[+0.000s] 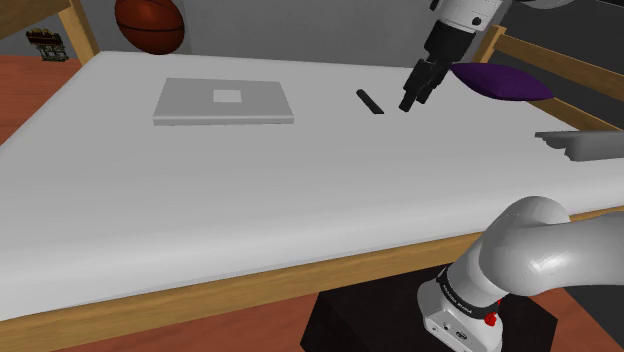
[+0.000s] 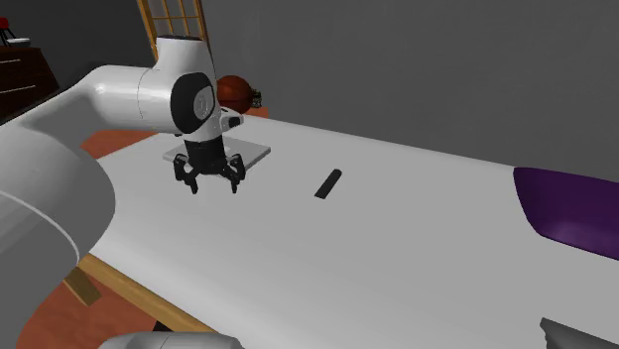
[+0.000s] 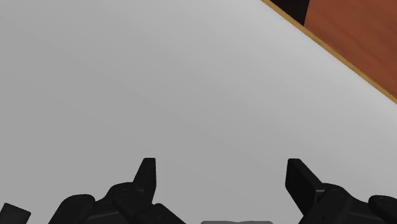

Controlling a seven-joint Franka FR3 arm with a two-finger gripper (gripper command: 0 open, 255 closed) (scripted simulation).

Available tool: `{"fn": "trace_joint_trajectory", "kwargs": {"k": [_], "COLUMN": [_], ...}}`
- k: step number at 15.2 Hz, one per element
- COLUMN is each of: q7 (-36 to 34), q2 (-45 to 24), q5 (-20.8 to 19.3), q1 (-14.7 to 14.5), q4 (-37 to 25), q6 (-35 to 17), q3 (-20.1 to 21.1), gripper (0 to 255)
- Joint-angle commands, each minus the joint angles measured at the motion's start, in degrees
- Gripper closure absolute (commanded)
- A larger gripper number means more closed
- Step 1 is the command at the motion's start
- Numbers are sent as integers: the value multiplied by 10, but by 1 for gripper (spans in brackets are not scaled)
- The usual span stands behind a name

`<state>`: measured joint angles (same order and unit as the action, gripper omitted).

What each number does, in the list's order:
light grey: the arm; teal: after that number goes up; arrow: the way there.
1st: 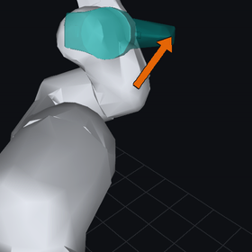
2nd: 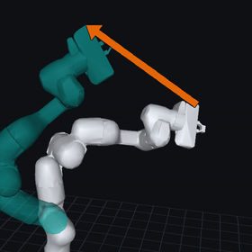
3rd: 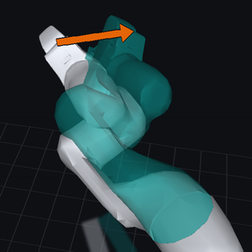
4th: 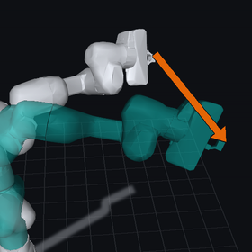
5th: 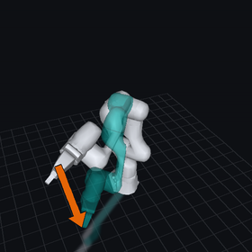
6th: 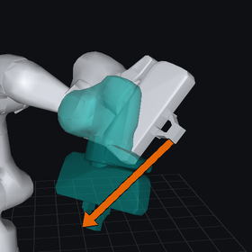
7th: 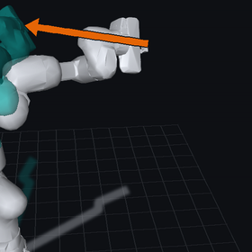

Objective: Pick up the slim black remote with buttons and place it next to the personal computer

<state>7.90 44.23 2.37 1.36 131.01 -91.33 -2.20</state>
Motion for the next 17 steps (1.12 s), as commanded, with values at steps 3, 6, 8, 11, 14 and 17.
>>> {"fn": "trace_joint_trajectory", "kwargs": {"k": [3, 6, 8, 11, 14, 17], "q7": [-5, -11, -16, -22, -27, -31], "q2": [-38, -96, -135, -194, -253, -313], "q5": [-3, -7, -8, -8, -5, 1], "q1": [9, 21, 28, 38, 48, 57], "q4": [-13, -36, -55, -87, -123, -164], "q6": [-23, -53, -71, -94, -112, -126], "q3": [-8, -21, -30, -45, -59, -74], "gripper": [0, 0, 0, 0, 0, 0]}}
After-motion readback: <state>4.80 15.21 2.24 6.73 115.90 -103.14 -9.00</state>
